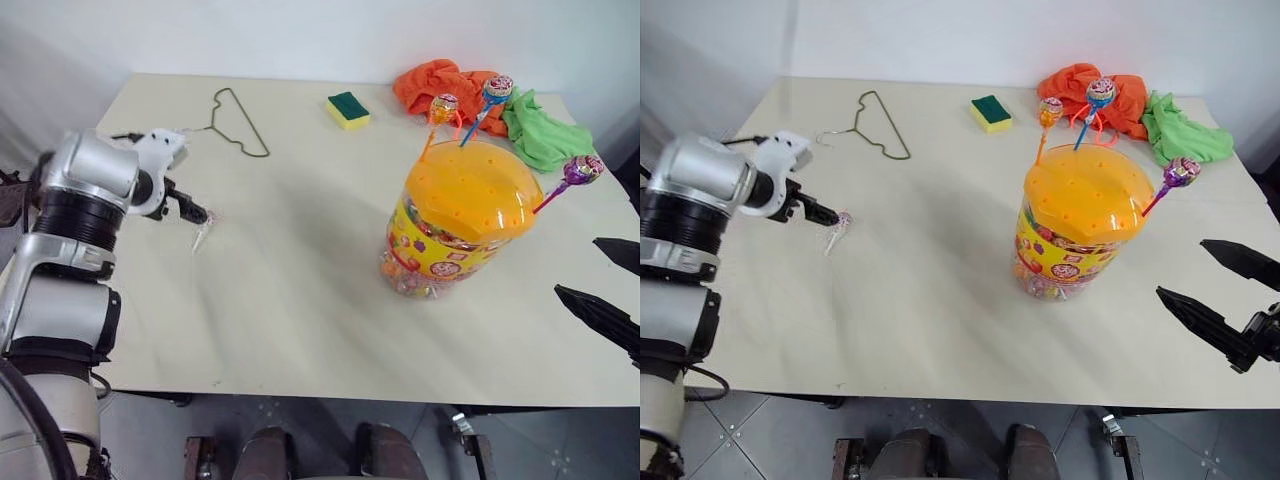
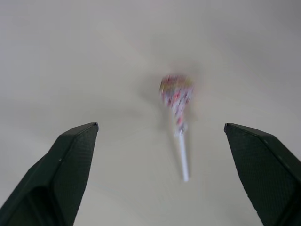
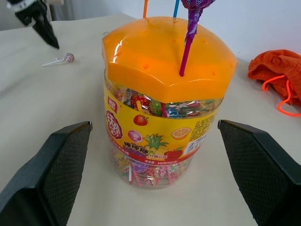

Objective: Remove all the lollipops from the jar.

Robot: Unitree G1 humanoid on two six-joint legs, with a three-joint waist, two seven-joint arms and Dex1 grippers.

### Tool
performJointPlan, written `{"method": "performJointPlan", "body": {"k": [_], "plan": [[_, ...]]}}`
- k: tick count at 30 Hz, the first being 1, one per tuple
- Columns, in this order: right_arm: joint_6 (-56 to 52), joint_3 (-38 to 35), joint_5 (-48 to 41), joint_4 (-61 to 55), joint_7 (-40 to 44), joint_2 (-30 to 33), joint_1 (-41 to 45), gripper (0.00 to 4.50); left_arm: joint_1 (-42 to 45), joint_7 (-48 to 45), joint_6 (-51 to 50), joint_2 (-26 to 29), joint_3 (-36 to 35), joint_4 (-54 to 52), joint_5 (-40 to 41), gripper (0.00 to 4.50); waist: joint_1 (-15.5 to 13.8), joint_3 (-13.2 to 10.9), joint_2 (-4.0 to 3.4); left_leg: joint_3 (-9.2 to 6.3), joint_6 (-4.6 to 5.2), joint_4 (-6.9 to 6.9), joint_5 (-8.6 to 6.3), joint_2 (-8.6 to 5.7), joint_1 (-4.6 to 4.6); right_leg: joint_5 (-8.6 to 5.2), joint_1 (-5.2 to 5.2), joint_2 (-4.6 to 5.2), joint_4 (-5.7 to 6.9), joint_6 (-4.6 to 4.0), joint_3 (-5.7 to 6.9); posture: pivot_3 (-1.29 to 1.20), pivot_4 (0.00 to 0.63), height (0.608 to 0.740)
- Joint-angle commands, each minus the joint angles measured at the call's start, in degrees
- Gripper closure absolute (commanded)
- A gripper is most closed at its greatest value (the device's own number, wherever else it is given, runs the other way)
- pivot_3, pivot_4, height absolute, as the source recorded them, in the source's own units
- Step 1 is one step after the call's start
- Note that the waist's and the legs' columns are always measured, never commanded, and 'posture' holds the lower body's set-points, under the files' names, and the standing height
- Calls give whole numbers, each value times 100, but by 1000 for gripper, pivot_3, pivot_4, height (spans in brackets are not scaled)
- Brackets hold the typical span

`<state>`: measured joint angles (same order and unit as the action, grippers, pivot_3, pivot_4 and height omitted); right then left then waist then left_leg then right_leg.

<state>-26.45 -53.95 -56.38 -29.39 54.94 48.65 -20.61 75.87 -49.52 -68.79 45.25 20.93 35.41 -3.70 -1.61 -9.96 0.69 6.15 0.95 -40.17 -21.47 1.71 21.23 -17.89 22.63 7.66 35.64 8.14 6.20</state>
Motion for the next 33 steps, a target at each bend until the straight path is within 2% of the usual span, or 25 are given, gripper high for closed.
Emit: {"method": "performJointPlan", "body": {"k": [1,5,8,10,12,14,19,25,33], "plan": [[28,-207,-53,-122,-35,-56,8,0,241,-149,699,106,-128,-89,-32,15,10,0,0,1,0,0,0,0,-2,0,0,0,0,0,-1,0,150,740],[33,-231,-76,-162,-81,-88,-2,0,196,-601,2494,-395,-912,-320,690,15,-20,-1,3,-2,0,-3,0,1,3,0,0,1,0,0,1,0,150,740],[70,-281,-106,-216,-129,-123,25,0,-99,-812,4116,-1178,-1745,-445,1450,15,-107,-2,3,-7,2,-17,-1,-1,6,0,-4,7,1,1,4,0,150,740],[50,-348,-189,-278,-213,-146,51,0,-152,-971,4435,-1574,-1996,-460,1766,15,-107,-1,2,-6,3,-26,-1,-1,9,1,-4,8,2,1,4,0,150,740],[50,-511,-330,-393,-285,-235,7,0,-203,-1433,4514,-2199,-2293,-624,2467,15,-105,-2,3,-4,3,-27,-1,1,9,1,-3,3,4,2,6,0,150,740],[59,-654,-433,-485,-301,-321,-84,0,-266,-1864,4534,-2546,-2416,-743,2890,15,-111,-2,2,-2,3,-29,-1,0,9,1,-3,3,7,2,5,0,150,740],[91,-1067,-656,-930,-404,-670,-532,0,-356,-2731,4748,-3033,-2143,-543,3073,15,-111,1,-2,-2,4,-24,-2,0,5,1,-3,1,6,2,5,0,150,740],[314,-1183,-649,-1319,-662,-1170,-954,0,189,-2431,5296,-3669,-2155,593,2776,15,-153,-1,1,-5,9,-35,-5,-2,8,3,-9,2,2,4,1,0,150,740],[646,-1314,-719,-1613,-879,-1514,-1416,0,838,-2037,6057,-3995,-2283,2001,2430,15,-133,0,0,-2,13,-29,-7,-3,8,2,-8,3,-3,4,1,0,150,740]]}}
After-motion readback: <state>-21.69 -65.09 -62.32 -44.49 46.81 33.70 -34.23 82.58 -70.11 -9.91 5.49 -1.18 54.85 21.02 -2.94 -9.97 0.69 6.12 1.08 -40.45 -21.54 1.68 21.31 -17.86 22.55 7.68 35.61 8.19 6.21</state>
